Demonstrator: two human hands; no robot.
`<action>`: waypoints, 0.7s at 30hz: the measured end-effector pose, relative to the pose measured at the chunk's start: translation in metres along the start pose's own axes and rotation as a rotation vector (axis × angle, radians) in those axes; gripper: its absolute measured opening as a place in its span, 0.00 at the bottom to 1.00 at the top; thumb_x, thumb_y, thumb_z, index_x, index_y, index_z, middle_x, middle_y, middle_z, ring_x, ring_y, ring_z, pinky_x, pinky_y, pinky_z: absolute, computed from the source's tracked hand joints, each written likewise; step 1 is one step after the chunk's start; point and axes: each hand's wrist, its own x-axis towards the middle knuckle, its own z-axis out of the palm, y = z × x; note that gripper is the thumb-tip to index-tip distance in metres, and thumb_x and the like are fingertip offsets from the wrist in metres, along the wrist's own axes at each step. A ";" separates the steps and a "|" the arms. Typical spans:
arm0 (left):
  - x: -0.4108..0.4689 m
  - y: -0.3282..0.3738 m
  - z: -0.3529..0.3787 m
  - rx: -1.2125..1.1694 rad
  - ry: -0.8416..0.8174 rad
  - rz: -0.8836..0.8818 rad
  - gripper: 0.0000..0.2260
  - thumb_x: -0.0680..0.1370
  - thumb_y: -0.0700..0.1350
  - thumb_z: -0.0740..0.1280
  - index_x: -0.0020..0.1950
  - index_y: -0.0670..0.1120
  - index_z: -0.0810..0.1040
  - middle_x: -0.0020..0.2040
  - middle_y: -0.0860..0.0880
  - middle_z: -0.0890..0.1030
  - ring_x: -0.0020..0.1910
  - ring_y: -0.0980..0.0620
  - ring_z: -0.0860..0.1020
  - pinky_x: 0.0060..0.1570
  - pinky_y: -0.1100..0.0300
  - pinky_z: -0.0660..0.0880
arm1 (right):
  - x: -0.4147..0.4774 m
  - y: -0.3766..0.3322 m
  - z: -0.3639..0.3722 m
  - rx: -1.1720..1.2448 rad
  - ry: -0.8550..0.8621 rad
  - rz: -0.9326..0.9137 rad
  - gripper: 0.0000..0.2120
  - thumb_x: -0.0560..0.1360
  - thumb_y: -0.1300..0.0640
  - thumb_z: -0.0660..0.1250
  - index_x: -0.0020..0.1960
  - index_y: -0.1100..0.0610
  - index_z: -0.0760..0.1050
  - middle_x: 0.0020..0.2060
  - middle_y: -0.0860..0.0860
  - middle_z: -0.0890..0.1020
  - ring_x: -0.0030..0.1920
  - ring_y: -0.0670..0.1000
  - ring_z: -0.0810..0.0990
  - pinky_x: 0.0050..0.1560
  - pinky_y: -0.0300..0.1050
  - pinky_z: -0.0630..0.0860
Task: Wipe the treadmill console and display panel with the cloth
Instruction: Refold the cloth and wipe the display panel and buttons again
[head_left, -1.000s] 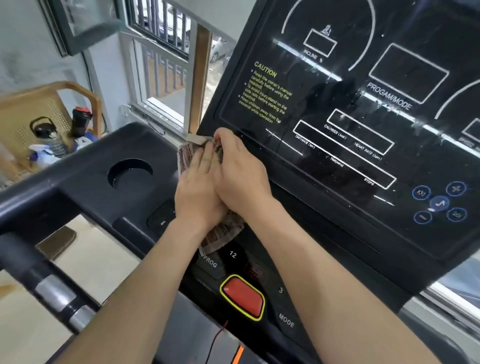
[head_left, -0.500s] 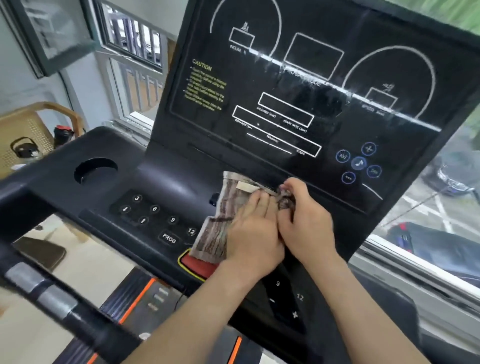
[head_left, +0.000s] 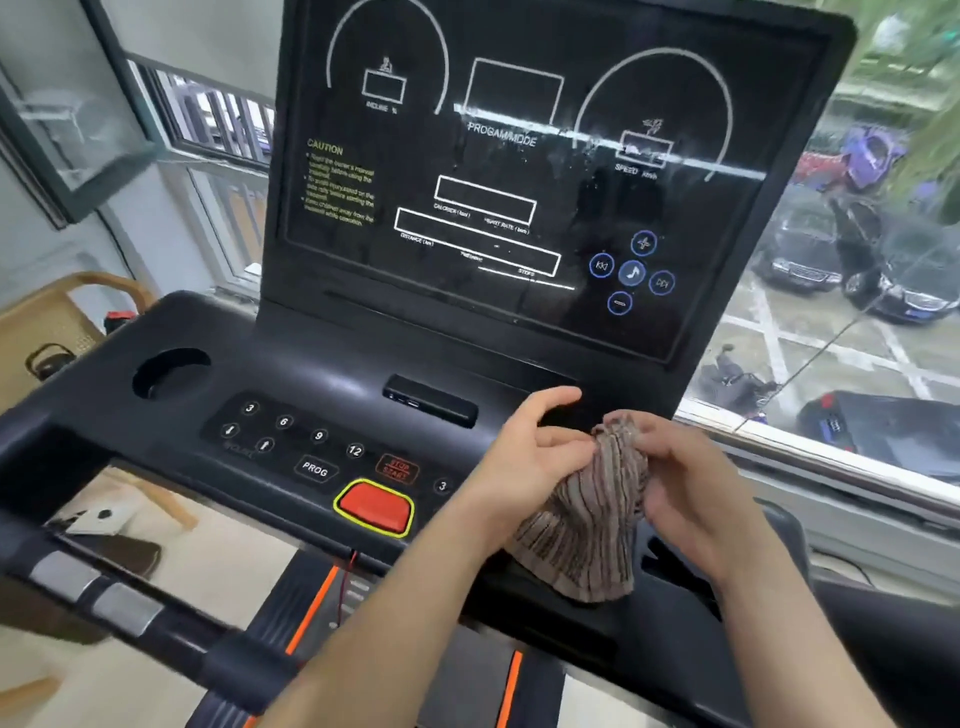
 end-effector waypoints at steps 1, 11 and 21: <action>-0.001 0.003 -0.004 0.044 -0.037 -0.006 0.17 0.77 0.38 0.67 0.64 0.51 0.76 0.51 0.45 0.84 0.51 0.48 0.83 0.56 0.50 0.78 | -0.002 -0.001 0.002 0.004 -0.030 -0.006 0.11 0.66 0.65 0.64 0.47 0.63 0.81 0.39 0.59 0.79 0.40 0.55 0.78 0.43 0.50 0.76; 0.009 0.034 -0.031 0.314 0.380 0.245 0.06 0.74 0.39 0.71 0.41 0.50 0.84 0.36 0.52 0.84 0.37 0.56 0.80 0.43 0.59 0.78 | -0.009 -0.013 -0.006 -0.486 0.266 -0.136 0.06 0.73 0.64 0.69 0.39 0.55 0.78 0.31 0.53 0.79 0.31 0.49 0.76 0.32 0.40 0.72; 0.065 -0.004 -0.015 1.169 0.321 0.790 0.11 0.70 0.36 0.69 0.52 0.44 0.79 0.51 0.49 0.79 0.53 0.48 0.74 0.54 0.54 0.73 | 0.040 0.038 0.015 -1.209 0.594 -0.849 0.09 0.73 0.62 0.70 0.54 0.59 0.80 0.46 0.52 0.74 0.44 0.50 0.73 0.39 0.41 0.70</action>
